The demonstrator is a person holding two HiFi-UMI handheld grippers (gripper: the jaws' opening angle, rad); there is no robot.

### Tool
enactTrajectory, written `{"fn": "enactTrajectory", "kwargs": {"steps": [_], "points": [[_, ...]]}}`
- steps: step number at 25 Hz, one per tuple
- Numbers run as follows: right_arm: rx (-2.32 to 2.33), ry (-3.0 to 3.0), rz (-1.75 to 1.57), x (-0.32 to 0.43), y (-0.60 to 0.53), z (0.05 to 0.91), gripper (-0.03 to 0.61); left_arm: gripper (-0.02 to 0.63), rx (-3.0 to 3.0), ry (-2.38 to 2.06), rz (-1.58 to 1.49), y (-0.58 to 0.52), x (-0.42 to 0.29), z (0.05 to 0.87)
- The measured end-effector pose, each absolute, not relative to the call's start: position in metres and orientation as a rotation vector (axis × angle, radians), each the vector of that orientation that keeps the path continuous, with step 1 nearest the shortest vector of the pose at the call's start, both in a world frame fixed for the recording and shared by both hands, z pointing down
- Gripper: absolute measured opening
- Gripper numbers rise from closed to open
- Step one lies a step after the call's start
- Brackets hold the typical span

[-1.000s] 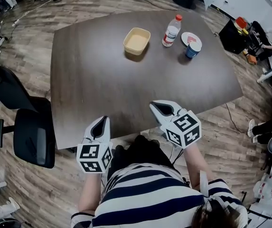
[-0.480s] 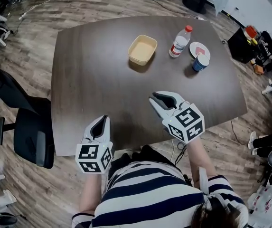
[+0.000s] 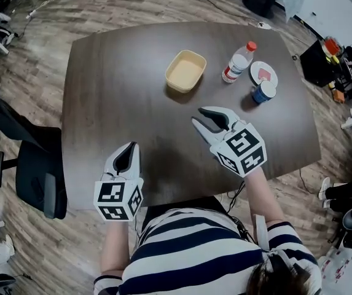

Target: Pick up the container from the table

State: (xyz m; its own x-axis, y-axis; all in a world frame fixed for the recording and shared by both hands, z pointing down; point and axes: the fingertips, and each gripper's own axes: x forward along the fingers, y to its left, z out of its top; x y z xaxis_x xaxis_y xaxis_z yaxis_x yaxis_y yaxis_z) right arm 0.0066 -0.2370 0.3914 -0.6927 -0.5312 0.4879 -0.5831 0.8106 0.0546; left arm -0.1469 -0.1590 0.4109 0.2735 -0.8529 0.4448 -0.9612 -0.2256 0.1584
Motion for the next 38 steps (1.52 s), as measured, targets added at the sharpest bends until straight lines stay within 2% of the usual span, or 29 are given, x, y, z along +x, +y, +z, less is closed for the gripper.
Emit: {"fn": "enactTrajectory", "kwargs": {"steps": [38], "points": [[0.57,-2.245,-0.149,-0.04,-0.396,0.517,0.106,0.0,1.94,-1.714,0.514,-0.242,-0.162,0.47]]}}
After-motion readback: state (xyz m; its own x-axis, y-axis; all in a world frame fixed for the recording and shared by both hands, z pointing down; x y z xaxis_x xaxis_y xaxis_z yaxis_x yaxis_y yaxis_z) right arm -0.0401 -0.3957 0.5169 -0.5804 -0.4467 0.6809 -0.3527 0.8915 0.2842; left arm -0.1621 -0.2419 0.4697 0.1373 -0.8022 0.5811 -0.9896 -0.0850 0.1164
